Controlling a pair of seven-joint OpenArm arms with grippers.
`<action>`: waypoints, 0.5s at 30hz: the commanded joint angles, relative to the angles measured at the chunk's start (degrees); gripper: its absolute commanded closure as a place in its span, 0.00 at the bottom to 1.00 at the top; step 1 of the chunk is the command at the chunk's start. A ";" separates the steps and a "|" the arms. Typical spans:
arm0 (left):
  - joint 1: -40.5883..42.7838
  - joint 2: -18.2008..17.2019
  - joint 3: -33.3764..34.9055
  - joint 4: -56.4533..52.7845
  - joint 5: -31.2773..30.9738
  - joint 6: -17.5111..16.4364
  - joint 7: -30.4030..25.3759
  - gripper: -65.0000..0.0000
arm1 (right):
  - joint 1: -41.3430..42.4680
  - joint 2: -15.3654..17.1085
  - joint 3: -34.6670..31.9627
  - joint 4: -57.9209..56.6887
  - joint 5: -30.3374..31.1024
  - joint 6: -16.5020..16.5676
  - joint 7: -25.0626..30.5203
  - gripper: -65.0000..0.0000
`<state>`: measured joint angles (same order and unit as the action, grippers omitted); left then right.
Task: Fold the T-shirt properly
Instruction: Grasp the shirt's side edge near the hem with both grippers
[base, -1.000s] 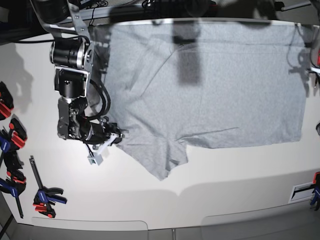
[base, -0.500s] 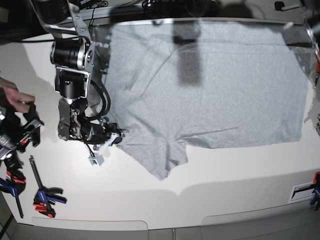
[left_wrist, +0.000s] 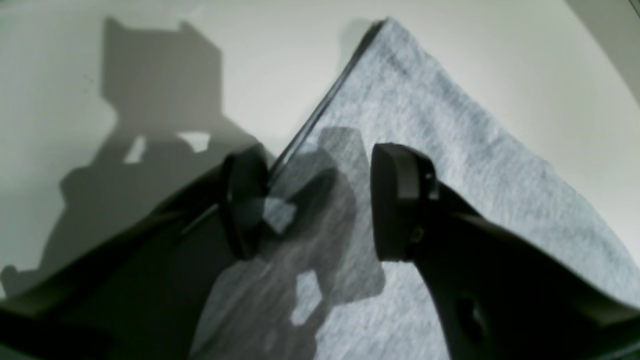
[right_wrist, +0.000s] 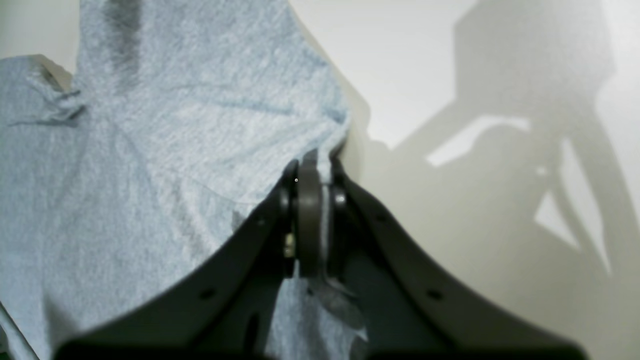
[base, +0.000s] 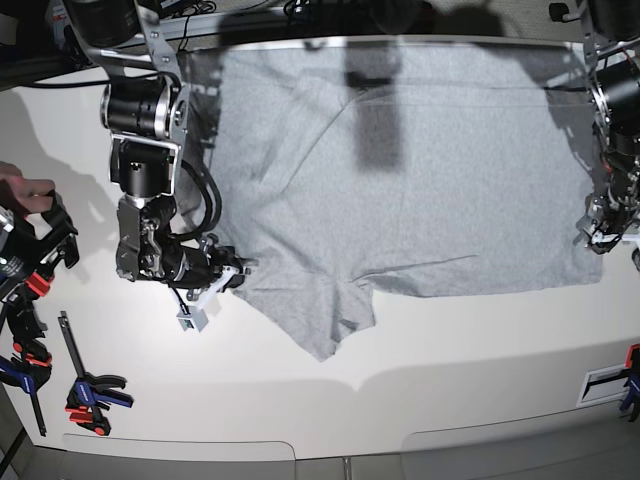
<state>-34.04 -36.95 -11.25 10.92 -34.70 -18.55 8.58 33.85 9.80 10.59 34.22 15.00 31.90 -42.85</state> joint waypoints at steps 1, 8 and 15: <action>-1.51 -0.46 -0.04 0.72 -0.22 -0.26 -1.03 0.53 | 1.20 0.33 -0.13 0.37 -1.33 -0.61 -0.92 1.00; -3.58 1.90 -0.04 0.74 1.68 -0.26 -1.84 0.53 | 1.20 0.33 -0.13 0.37 -1.31 -0.61 -0.92 1.00; -7.02 2.80 0.07 0.74 3.21 -0.28 -1.84 0.55 | 1.20 0.35 -0.13 0.37 -1.31 -0.61 -0.92 1.00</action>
<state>-39.24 -32.73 -11.20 10.85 -31.16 -18.41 7.92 33.85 9.80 10.59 34.22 15.00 31.90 -42.85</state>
